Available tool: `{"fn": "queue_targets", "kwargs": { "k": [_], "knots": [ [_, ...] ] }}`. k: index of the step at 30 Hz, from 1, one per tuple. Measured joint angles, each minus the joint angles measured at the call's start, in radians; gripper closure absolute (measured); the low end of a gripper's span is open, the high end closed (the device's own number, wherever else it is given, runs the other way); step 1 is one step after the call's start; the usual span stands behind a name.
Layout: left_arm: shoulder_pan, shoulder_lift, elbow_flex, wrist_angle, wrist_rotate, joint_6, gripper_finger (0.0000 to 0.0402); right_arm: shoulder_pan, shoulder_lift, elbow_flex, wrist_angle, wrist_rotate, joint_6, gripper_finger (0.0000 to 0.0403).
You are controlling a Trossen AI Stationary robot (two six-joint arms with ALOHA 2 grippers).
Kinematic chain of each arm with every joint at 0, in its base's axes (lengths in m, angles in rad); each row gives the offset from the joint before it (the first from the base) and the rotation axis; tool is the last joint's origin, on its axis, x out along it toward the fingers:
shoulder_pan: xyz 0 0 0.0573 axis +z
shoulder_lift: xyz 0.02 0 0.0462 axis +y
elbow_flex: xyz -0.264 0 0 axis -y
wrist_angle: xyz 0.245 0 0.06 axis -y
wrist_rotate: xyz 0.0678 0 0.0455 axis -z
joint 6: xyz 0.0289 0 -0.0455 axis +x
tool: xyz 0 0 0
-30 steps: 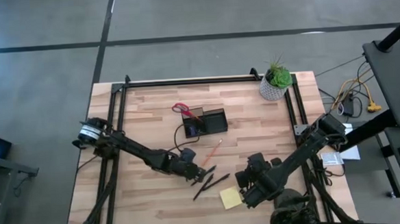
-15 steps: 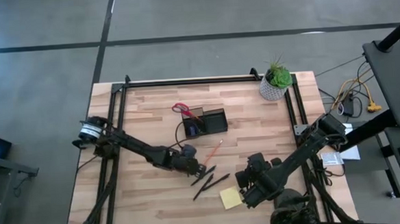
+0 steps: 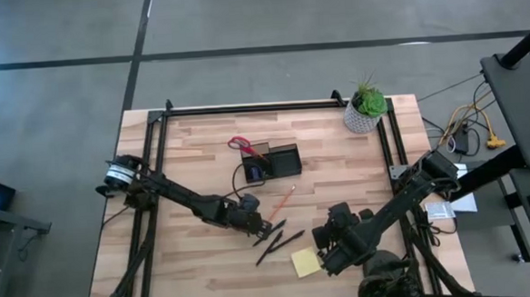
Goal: Pick and place office supplies into organizer
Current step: Put the pencil into the top left section of the desk organizer
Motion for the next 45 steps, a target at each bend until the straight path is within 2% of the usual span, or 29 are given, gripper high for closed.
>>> {"fn": "queue_targets", "kwargs": {
  "k": [10, 18, 21, 24, 28, 31, 36, 45],
  "knots": [
    [-0.003, 0.02, 0.006, 0.016, 0.003, -0.003, 0.0401, -0.003, 0.0, -0.001, 0.0, 0.0, -0.009, 0.0255],
    [-0.003, 0.032, 0.007, 0.018, 0.003, -0.002, 0.0401, -0.033, 0.0, 0.023, 0.004, 0.024, -0.157, 0.0255],
    [-0.003, 0.033, 0.005, 0.034, 0.004, 0.001, 0.0402, -0.054, 0.0, 0.04, 0.004, 0.054, -0.278, 0.0255],
    [-0.003, 0.027, 0.005, 0.059, 0.027, 0.002, 0.0402, -0.084, 0.0, 0.052, 0.021, 0.055, -0.488, 0.0255],
    [-0.006, 0.014, 0.006, 0.178, 0.063, 0.061, 0.0402, -0.148, -0.005, 0.044, 0.122, -0.024, -0.805, 0.0255],
    [-0.005, 0.014, 0.006, 0.148, 0.061, 0.1, 0.0402, -0.197, -0.006, 0.038, 0.2, -0.066, -0.946, 0.0255],
    [-0.003, 0.014, 0.001, 0.07, 0.054, 0.082, 0.0402, -0.257, -0.007, 0.038, 0.192, -0.056, -0.935, 0.0255],
    [-0.011, 0.028, 0.001, 0.127, 0.053, 0.084, 0.0402, -0.292, -0.008, 0.038, 0.183, -0.041, -0.919, 0.0255]
  ]
}}
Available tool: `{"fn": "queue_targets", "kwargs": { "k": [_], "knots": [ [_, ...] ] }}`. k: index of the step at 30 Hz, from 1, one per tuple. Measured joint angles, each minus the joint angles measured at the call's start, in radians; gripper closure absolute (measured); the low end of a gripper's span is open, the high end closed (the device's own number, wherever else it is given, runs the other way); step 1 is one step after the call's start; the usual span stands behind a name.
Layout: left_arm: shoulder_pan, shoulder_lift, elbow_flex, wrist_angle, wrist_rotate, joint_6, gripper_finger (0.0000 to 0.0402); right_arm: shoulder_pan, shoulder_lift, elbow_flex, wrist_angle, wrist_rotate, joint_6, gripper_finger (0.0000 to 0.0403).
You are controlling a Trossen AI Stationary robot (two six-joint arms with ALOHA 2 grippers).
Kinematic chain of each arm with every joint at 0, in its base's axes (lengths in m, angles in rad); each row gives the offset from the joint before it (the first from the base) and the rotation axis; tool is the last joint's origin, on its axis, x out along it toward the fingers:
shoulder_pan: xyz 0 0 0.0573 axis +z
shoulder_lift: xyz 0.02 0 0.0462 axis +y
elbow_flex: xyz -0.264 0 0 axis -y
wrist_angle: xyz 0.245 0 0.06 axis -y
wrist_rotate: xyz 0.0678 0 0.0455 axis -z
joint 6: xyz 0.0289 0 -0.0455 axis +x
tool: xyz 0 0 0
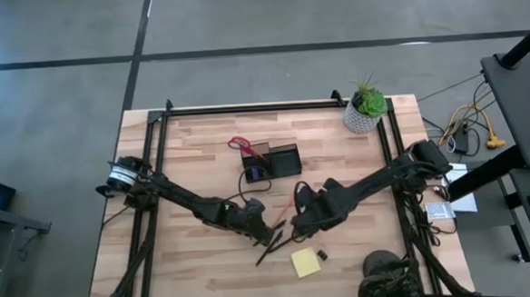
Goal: Pick and place office supplies into organizer
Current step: Put the pencil into the top left section of the desk organizer
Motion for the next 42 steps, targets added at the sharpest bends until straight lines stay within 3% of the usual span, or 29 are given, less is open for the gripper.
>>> {"fn": "queue_targets", "kwargs": {
  "k": [31, 37, 42],
  "knots": [
    [-0.001, 0.049, -0.001, 0.089, 0.002, -0.002, 0.0402, 0.0, -0.006, 0.0, -0.015, 0.005, 0.027, 0.0255],
    [0.0, 0.049, -0.003, 0.09, 0.002, -0.002, 0.0402, 0.001, -0.07, 0.001, -0.074, 0.097, -0.012, 0.0255],
    [0.0, 0.047, 0.006, 0.091, -0.001, 0.0, 0.0402, -0.012, -0.123, 0.001, -0.094, 0.111, -0.019, 0.0255]
  ]
}}
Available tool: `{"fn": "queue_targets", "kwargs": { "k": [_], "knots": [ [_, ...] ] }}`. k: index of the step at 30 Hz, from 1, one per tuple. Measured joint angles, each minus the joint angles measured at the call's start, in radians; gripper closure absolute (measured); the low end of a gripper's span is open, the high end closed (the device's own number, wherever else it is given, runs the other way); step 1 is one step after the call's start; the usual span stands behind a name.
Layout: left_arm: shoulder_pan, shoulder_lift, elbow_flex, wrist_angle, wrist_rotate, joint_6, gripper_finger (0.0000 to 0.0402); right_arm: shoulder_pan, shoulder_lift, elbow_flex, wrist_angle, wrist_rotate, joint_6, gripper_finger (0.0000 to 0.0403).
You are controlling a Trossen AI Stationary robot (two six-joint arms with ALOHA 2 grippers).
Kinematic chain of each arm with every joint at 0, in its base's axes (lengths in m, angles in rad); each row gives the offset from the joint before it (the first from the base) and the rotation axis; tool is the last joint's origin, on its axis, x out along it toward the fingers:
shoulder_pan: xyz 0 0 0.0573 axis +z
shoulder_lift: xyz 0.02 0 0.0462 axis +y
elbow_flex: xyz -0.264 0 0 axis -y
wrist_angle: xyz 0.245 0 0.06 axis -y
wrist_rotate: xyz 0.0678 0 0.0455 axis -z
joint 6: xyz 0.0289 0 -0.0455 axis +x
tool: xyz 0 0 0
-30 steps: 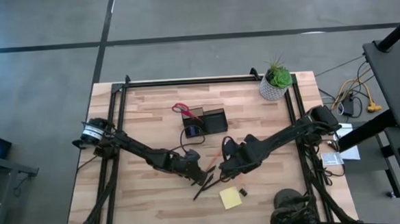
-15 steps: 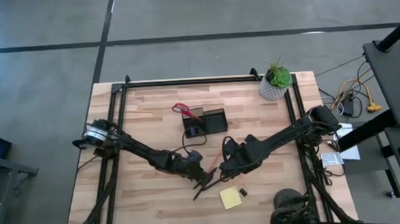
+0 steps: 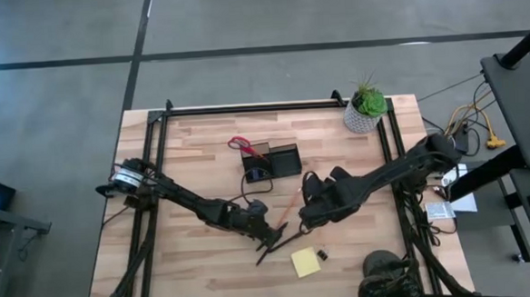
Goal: Pick and place office supplies into organizer
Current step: Put the pencil into the top left section of the desk organizer
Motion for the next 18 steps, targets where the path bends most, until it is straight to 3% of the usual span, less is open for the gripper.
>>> {"fn": "queue_targets", "kwargs": {
  "k": [18],
  "knots": [
    [0.001, 0.025, 0.012, 0.043, -0.005, -0.005, 0.0402, -0.007, -0.008, -0.001, -0.006, -0.001, 0.022, 0.0255]
  ]
}}
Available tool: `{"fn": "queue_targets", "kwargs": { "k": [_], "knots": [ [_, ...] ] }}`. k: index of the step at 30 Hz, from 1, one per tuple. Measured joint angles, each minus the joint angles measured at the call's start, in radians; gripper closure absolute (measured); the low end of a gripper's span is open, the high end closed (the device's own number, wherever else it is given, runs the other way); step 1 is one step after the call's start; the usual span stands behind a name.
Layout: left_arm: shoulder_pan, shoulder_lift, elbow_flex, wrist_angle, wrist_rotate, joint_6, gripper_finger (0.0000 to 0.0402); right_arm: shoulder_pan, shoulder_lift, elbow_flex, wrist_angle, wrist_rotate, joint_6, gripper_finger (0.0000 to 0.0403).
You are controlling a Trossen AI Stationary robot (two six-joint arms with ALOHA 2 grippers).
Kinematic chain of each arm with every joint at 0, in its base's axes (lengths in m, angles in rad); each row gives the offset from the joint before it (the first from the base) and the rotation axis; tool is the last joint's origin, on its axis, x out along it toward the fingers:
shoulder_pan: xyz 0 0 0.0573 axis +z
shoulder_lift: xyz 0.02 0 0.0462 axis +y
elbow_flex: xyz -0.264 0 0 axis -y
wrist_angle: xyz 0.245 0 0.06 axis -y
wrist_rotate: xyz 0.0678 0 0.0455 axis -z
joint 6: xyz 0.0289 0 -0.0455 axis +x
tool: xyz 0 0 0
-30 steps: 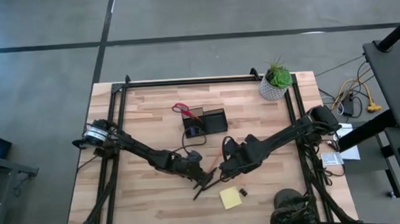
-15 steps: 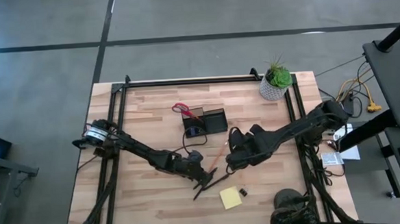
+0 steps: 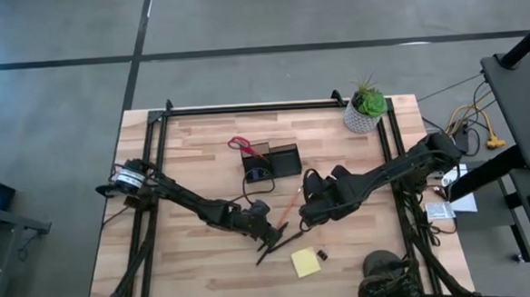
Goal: Pick and place office supplies into organizer
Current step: Put the pencil into the top left section of the desk organizer
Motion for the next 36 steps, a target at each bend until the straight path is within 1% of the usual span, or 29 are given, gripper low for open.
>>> {"fn": "queue_targets", "kwargs": {
  "k": [5, 9, 15, 20, 22, 26, 30, 36],
  "knots": [
    [0.0, 0.005, 0.0, 0.0, 0.001, 0.0, 0.0402, -0.001, 0.0, 0.0, 0.004, -0.003, 0.005, 0.0255],
    [0.0, 0.01, -0.002, -0.01, -0.001, 0.001, 0.0401, -0.001, 0.0, 0.0, 0.054, -0.009, -0.005, 0.0255],
    [-0.007, -0.024, -0.004, -0.043, -0.069, 0.001, 0.0401, -0.006, 0.001, 0.0, 0.167, -0.009, -0.12, 0.0255],
    [-0.007, -0.032, -0.021, -0.077, -0.073, -0.002, 0.0401, -0.028, 0.012, -0.004, 0.145, -0.005, -0.166, 0.0255],
    [-0.008, -0.032, -0.026, -0.069, -0.072, -0.011, 0.0401, -0.033, 0.014, -0.01, 0.146, -0.034, -0.176, 0.0255],
    [-0.007, -0.032, -0.03, -0.067, -0.074, -0.024, 0.0401, -0.023, 0.032, -0.044, 0.221, -0.157, -0.247, 0.0255],
    [-0.006, -0.032, -0.03, -0.067, -0.073, -0.019, 0.0401, 0.032, 0.059, -0.086, 0.397, -0.183, -0.304, 0.0255],
    [-0.007, -0.032, -0.031, -0.067, -0.074, -0.02, 0.0401, 0.097, 0.117, -0.072, 0.461, -0.184, -0.314, 0.0255]
  ]
}}
